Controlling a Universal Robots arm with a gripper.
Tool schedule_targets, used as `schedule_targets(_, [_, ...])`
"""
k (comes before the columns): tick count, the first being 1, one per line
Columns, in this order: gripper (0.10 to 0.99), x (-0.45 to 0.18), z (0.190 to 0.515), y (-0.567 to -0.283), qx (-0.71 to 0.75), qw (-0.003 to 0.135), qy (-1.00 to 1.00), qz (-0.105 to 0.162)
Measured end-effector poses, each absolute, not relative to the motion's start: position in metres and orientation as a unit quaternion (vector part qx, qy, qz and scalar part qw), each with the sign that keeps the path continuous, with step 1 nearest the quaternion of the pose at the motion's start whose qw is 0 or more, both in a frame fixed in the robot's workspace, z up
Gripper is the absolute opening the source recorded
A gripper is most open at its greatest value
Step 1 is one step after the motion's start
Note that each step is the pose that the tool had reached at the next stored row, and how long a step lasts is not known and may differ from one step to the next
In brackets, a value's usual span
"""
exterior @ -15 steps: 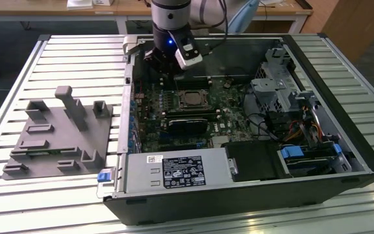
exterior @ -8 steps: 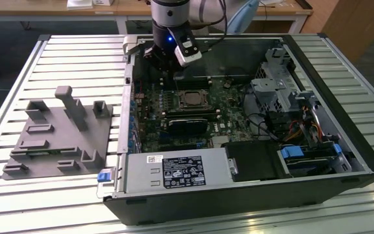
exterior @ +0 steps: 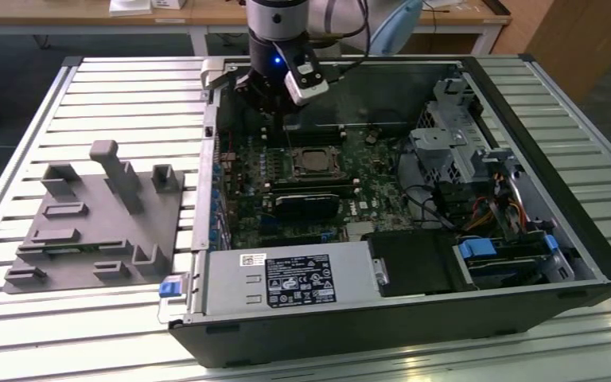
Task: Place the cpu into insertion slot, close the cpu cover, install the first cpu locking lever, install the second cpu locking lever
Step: 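Install the first cpu locking lever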
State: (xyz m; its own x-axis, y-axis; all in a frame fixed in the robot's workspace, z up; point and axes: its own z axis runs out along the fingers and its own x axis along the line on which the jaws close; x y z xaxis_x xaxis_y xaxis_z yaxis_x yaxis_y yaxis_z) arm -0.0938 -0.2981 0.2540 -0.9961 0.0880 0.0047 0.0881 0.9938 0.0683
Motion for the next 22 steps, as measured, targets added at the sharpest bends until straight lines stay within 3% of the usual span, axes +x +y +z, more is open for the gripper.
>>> schedule_targets(18, [0.122, -0.064, 0.254, -0.297, -0.044, 0.001, -0.998, -0.035])
schedule_targets(22, [0.122, -0.064, 0.254, -0.298, -0.042, 0.002, -0.997, -0.063])
